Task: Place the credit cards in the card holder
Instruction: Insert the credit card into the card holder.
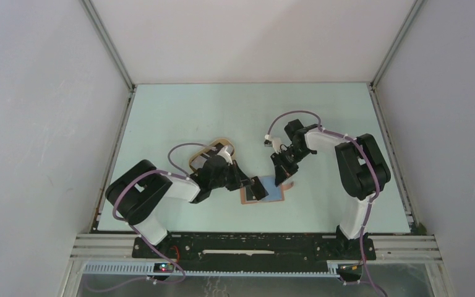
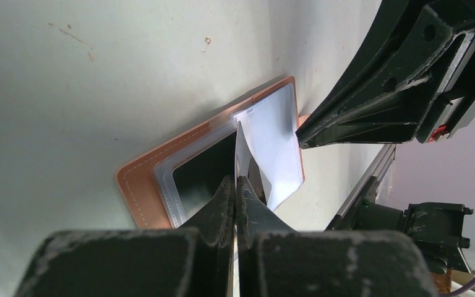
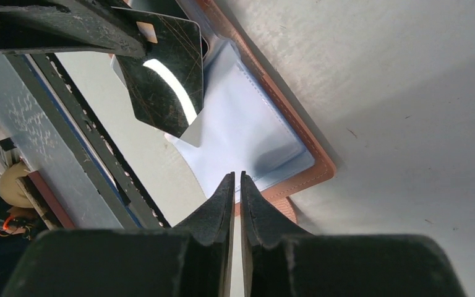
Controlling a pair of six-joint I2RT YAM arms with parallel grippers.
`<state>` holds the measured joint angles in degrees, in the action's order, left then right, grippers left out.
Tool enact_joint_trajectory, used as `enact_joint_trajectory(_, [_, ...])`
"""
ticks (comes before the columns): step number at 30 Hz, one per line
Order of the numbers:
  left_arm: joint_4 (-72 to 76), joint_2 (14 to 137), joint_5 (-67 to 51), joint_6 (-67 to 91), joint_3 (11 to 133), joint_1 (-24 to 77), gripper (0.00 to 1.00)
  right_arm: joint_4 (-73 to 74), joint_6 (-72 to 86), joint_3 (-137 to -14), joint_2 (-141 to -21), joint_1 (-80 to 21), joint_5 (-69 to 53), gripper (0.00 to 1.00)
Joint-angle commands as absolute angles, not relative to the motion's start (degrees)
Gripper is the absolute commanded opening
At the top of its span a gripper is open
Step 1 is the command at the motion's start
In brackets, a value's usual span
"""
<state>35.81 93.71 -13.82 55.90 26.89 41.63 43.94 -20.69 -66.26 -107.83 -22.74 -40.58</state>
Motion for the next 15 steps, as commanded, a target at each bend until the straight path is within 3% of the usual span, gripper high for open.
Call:
enact_joint_trajectory(1, [28.83,93.08,-15.04,51.35,30.27,41.94,0.0,43.71,-19.77,-68.26,-107.93,-23.2,-38.8,0.14])
enact_joint_trajectory(15, [15.61,93.78,-17.35,45.5,36.86,41.9,0.0,43.23,-19.15,-68.21,-107.93,-23.26,-37.53,0.13])
